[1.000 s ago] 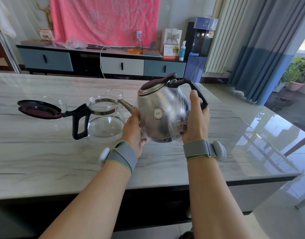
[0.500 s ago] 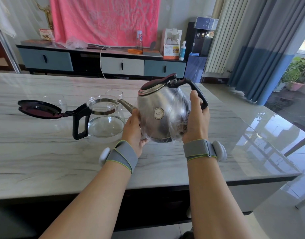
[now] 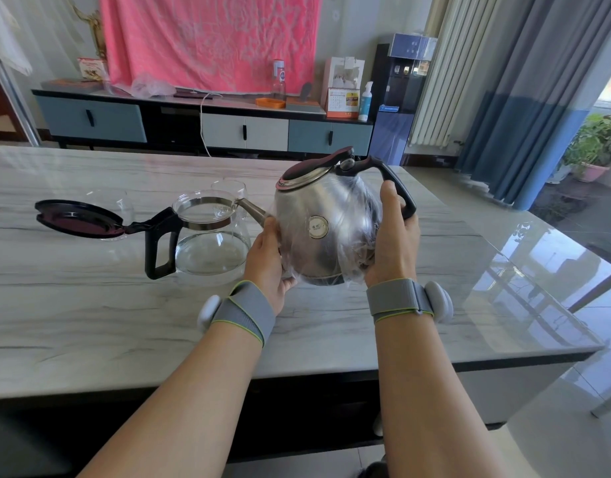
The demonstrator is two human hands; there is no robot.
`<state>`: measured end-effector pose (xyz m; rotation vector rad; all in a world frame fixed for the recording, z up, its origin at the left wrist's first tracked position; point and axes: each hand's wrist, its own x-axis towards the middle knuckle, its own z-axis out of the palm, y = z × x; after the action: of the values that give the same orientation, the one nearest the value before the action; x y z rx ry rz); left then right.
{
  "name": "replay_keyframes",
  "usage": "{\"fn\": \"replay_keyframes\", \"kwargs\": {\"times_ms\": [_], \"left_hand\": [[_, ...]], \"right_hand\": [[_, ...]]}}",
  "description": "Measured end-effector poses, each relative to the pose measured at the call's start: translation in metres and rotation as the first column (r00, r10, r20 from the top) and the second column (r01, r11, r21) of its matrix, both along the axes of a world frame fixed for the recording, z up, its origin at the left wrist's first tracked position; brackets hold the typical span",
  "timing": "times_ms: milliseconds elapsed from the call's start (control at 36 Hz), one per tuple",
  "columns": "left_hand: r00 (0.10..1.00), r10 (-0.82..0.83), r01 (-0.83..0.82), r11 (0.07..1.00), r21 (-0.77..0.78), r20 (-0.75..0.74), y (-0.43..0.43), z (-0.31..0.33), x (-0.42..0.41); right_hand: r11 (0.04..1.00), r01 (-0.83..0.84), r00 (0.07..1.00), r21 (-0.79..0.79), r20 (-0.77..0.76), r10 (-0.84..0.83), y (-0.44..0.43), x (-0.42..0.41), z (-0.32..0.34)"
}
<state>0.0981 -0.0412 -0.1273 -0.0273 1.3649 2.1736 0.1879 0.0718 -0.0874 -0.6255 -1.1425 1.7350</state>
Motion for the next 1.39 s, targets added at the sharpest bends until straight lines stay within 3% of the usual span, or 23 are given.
{"fn": "replay_keyframes", "kwargs": {"times_ms": [1389], "left_hand": [[1.000,-0.014,0.014,1.000,0.010,-0.010,-0.0025,0.0005,0.0013]], "right_hand": [[1.000,-0.007,1.000,0.005,0.011,0.006,0.0069,-0.0060,-0.0049]]}}
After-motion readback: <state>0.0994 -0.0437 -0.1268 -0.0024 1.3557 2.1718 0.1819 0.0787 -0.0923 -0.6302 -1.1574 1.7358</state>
